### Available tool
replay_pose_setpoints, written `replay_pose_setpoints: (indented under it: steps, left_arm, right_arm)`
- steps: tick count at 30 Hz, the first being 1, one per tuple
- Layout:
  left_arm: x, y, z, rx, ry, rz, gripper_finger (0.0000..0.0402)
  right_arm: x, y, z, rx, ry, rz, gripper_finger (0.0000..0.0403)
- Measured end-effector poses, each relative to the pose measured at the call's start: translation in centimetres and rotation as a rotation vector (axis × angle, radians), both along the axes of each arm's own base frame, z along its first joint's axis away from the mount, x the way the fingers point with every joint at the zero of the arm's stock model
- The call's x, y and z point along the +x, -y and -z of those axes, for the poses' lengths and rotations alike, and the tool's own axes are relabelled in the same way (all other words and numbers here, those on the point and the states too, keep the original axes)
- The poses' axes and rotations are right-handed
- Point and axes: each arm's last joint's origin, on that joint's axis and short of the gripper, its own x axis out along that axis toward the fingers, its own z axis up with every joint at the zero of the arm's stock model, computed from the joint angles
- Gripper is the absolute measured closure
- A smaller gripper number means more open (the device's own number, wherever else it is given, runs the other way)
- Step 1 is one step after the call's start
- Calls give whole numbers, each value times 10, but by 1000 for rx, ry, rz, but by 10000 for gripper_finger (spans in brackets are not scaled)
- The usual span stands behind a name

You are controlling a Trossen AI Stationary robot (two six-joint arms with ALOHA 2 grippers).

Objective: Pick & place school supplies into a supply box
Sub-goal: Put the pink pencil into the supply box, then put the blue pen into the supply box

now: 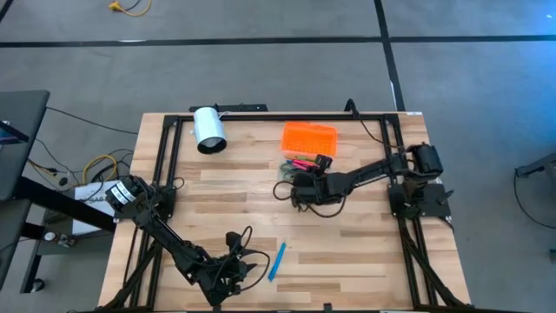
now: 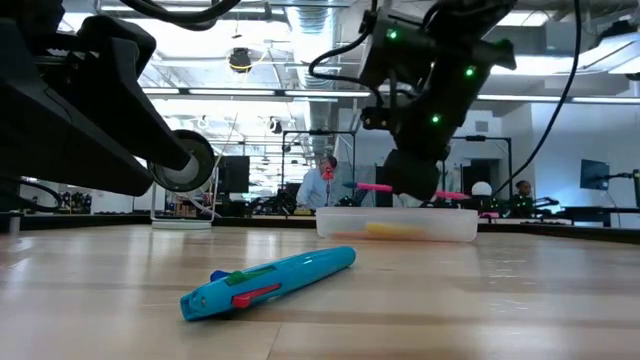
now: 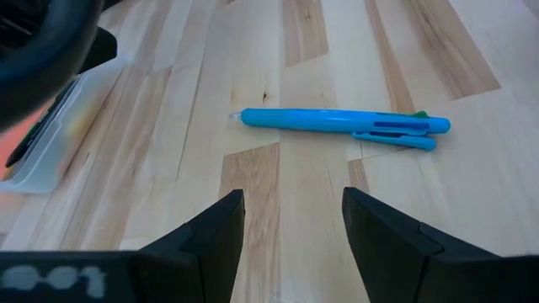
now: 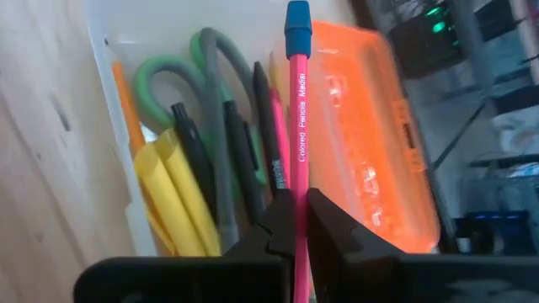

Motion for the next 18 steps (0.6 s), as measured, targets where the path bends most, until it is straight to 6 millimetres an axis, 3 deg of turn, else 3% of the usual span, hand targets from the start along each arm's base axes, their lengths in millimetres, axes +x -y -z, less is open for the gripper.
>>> replay_pose_setpoints:
  steps: [5, 18]
  left_arm:
    - [0, 0, 0, -5, -3, -4, 210]
    - [-1, 0, 1, -4, -5, -4, 210]
  right_arm:
    - [3, 6, 1, 56, 28, 13, 396]
    - [4, 18, 0, 40, 76, 89, 335]
